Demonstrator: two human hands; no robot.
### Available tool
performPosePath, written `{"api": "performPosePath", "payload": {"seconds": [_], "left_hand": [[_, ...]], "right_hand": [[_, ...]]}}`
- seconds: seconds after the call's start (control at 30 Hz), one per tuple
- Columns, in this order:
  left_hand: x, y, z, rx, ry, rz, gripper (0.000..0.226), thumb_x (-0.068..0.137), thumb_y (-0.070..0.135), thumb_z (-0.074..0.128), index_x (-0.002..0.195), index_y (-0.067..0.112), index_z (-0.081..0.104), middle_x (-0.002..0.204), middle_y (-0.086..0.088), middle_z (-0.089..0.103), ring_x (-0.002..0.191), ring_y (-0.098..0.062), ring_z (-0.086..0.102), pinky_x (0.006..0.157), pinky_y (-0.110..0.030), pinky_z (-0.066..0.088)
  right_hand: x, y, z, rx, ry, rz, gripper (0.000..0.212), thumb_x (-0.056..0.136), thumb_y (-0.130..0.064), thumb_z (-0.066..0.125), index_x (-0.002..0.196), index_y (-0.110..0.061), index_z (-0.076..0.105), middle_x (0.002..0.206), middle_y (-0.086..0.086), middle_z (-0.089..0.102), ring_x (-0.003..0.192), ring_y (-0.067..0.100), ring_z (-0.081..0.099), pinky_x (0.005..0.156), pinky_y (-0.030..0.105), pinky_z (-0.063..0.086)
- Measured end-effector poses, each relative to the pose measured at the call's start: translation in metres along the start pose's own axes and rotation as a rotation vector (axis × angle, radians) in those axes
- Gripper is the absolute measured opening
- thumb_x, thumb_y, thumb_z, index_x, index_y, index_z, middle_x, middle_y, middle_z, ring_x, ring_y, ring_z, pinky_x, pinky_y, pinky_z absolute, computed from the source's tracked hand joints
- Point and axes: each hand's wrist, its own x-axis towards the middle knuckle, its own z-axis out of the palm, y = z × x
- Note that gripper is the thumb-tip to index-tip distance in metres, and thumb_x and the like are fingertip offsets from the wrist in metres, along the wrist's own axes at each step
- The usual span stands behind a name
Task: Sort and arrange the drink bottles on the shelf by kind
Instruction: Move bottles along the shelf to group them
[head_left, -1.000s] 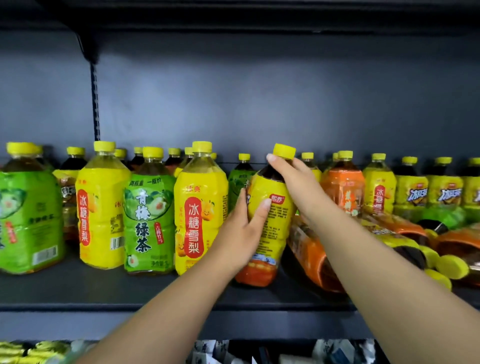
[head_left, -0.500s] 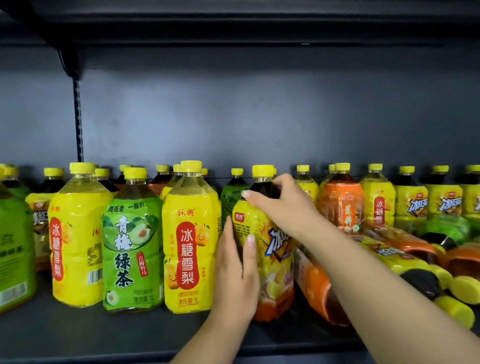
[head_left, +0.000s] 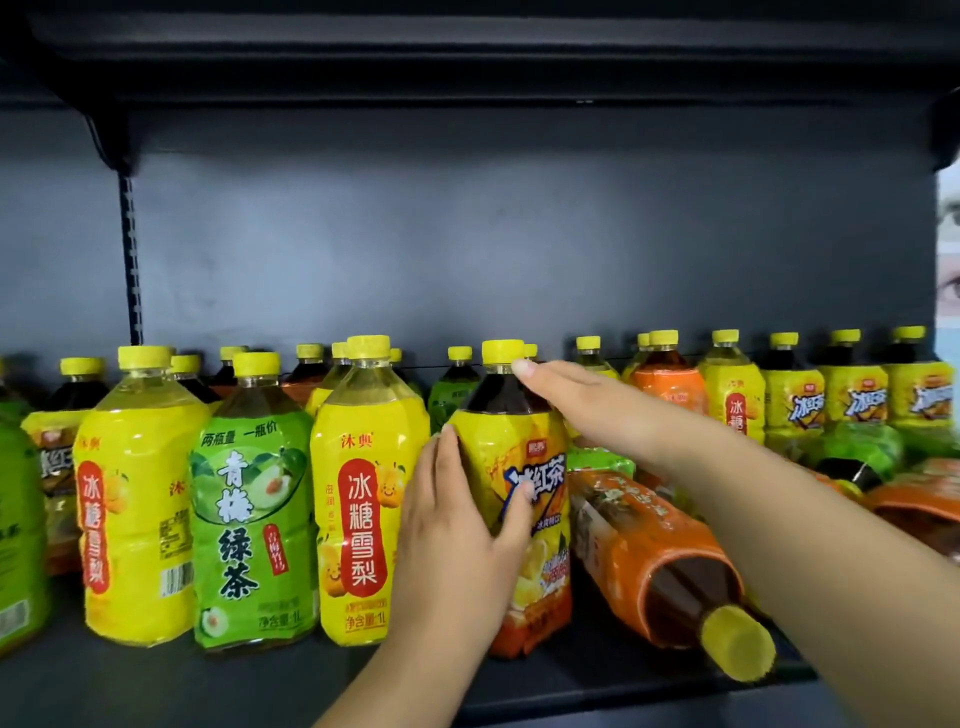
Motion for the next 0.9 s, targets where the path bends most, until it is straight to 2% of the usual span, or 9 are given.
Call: {"api": "performPosePath", "payload": {"seconds": [0.07, 0.1, 0.23, 0.33, 0.47, 0.57, 0.73, 0.83, 0.9], "left_hand": [[0.01, 0.006, -0.007, 0.118, 0.123, 0.104, 0.08, 0.081, 0.058, 0.046, 0.141, 0.008, 0.03, 0.142, -0.01, 0.04, 0.133, -0.026, 0.031, 0.107, -0.026, 0.019], [0.016, 0.011, -0.011, 0.109, 0.152, 0.117, 0.08, 0.08, 0.059, 0.046, 0.14, 0.008, 0.032, 0.14, -0.01, 0.042, 0.132, -0.026, 0.032, 0.107, -0.026, 0.02], [0.045, 0.023, -0.013, 0.025, 0.054, 0.166, 0.082, 0.08, 0.049, 0.056, 0.146, 0.02, 0.015, 0.151, 0.001, 0.025, 0.138, -0.014, 0.015, 0.108, -0.02, 0.01], [0.064, 0.028, -0.006, 0.002, -0.046, 0.188, 0.087, 0.077, 0.046, 0.063, 0.146, 0.027, 0.012, 0.151, 0.003, 0.027, 0.138, -0.014, 0.023, 0.104, -0.02, 0.021], [0.076, 0.031, -0.002, 0.077, -0.161, 0.076, 0.086, 0.074, 0.045, 0.068, 0.142, 0.039, 0.016, 0.145, 0.006, 0.039, 0.128, -0.016, 0.041, 0.081, -0.016, 0.031], [0.079, 0.035, 0.001, 0.24, -0.115, 0.035, 0.089, 0.075, 0.047, 0.067, 0.143, 0.038, 0.012, 0.142, -0.001, 0.041, 0.128, -0.019, 0.041, 0.091, -0.023, 0.036], [0.073, 0.047, 0.009, 0.433, -0.015, -0.058, 0.086, 0.076, 0.049, 0.065, 0.143, 0.038, 0.013, 0.133, -0.007, 0.048, 0.122, -0.024, 0.046, 0.092, -0.028, 0.038], [0.075, 0.058, 0.007, 0.458, -0.017, -0.129, 0.072, 0.073, 0.048, 0.068, 0.133, 0.034, 0.029, 0.115, -0.005, 0.056, 0.105, -0.023, 0.054, 0.076, -0.026, 0.037], [0.082, 0.064, 0.004, 0.525, -0.032, -0.159, 0.064, 0.073, 0.048, 0.068, 0.125, 0.029, 0.034, 0.098, -0.001, 0.052, 0.087, -0.02, 0.049, 0.069, -0.024, 0.032]], "right_hand": [[-0.005, 0.007, -0.01, -0.027, -0.03, 0.007, 0.054, 0.089, -0.059, 0.033, 0.133, -0.029, 0.044, 0.142, -0.009, 0.042, 0.128, 0.011, 0.04, 0.104, 0.029, 0.029], [-0.005, 0.011, -0.015, -0.048, -0.029, 0.023, 0.056, 0.088, -0.06, 0.033, 0.133, -0.029, 0.046, 0.142, -0.008, 0.043, 0.128, 0.012, 0.041, 0.107, 0.032, 0.03], [-0.005, 0.036, -0.036, -0.141, -0.002, 0.088, 0.058, 0.088, -0.06, 0.035, 0.131, -0.024, 0.048, 0.138, -0.004, 0.048, 0.114, 0.013, 0.048, 0.102, 0.031, 0.032], [0.005, 0.058, -0.049, -0.284, -0.058, 0.092, 0.059, 0.09, -0.056, 0.036, 0.133, -0.017, 0.047, 0.139, 0.001, 0.047, 0.119, 0.016, 0.046, 0.1, 0.028, 0.03], [0.034, 0.082, -0.064, -0.424, -0.183, 0.043, 0.058, 0.09, -0.054, 0.038, 0.131, -0.015, 0.049, 0.134, 0.001, 0.049, 0.123, 0.017, 0.044, 0.098, 0.025, 0.03], [0.056, 0.094, -0.072, -0.468, -0.264, -0.025, 0.056, 0.088, -0.055, 0.041, 0.126, -0.016, 0.054, 0.125, 0.0, 0.053, 0.107, 0.013, 0.046, 0.095, 0.026, 0.033], [0.09, 0.101, -0.067, -0.527, -0.388, -0.132, 0.055, 0.087, -0.055, 0.045, 0.128, -0.019, 0.053, 0.138, -0.001, 0.048, 0.125, 0.017, 0.044, 0.1, 0.025, 0.032], [0.106, 0.099, -0.054, -0.596, -0.465, -0.172, 0.062, 0.087, -0.059, 0.042, 0.133, -0.018, 0.048, 0.142, 0.001, 0.043, 0.129, 0.019, 0.041, 0.103, 0.029, 0.031], [0.117, 0.1, -0.045, -0.602, -0.483, -0.181, 0.063, 0.087, -0.059, 0.043, 0.134, -0.016, 0.047, 0.142, 0.002, 0.043, 0.129, 0.021, 0.041, 0.102, 0.029, 0.032]]}}
